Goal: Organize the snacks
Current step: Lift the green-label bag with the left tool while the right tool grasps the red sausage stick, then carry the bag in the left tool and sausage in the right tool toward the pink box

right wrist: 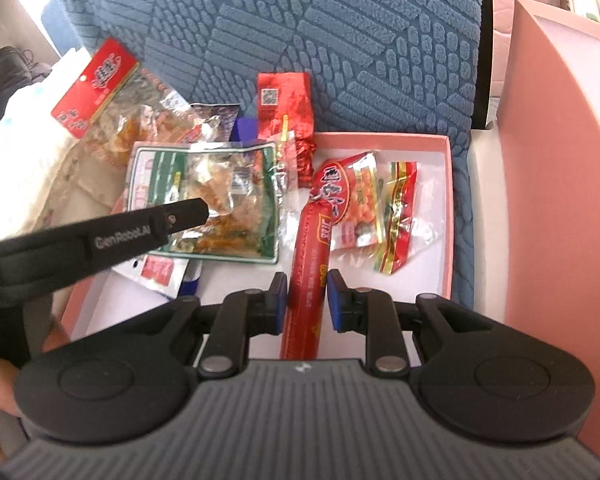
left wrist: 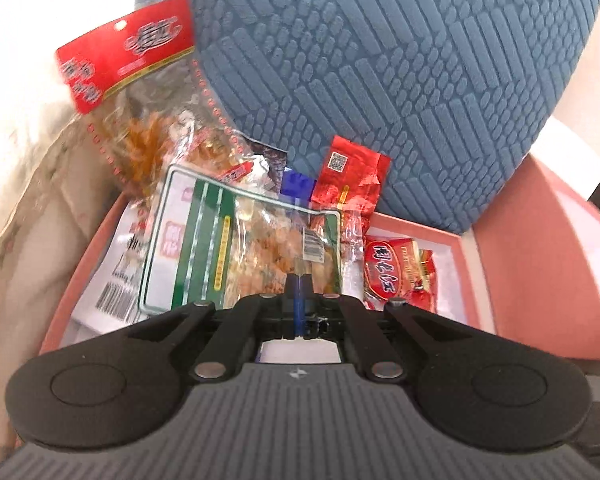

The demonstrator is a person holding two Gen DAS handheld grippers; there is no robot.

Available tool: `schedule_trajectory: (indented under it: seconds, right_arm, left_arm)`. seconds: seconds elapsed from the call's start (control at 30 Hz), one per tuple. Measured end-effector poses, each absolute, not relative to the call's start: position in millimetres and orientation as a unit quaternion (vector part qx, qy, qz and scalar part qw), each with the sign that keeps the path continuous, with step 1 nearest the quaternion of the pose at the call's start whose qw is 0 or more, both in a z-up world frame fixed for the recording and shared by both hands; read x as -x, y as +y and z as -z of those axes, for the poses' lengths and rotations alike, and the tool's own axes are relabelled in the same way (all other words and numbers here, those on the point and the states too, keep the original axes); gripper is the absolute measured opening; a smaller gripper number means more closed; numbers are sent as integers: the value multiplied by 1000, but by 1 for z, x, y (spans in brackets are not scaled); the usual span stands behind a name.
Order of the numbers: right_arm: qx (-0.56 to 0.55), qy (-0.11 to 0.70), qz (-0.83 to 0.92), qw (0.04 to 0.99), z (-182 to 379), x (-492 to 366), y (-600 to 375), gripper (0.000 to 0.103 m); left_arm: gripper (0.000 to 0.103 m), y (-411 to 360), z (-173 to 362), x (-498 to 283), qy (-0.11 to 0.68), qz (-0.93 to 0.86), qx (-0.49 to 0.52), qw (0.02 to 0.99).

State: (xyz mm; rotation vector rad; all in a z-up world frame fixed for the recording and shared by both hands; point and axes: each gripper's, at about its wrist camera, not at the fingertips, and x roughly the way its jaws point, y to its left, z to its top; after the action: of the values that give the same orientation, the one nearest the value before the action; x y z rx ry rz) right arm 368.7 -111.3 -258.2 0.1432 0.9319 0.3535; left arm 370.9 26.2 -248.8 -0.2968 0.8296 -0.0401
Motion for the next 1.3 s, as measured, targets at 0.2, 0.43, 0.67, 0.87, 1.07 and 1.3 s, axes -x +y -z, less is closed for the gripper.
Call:
schedule_trajectory:
  seconds: [0.2, 0.43, 0.67, 0.87, 1.07, 1.3]
  right_arm:
    - [-46, 438, -167, 882, 258, -360, -101, 25]
    - [-39, 436, -159, 885, 265, -356, -96, 25]
    - [-7, 442, -154, 884, 271, -355, -89, 43]
    - [79, 434, -165, 882, 284, -346, -71, 27]
    - [83, 415, -161, 892, 277, -351, -70, 23]
    - [88, 393, -152, 903, 269, -371, -70, 23]
  left_arm:
    - [0, 50, 249, -369, 405, 10, 198, 893]
    - [1, 57, 254, -377, 422, 13, 221, 879]
    - [66, 60, 257, -387, 424, 13, 224, 877]
    - [80, 65, 257, -402, 434, 8, 208, 877]
    - [83, 83, 262, -423, 446, 2, 208, 871]
    - [90, 99, 266, -430, 450, -9, 220, 865]
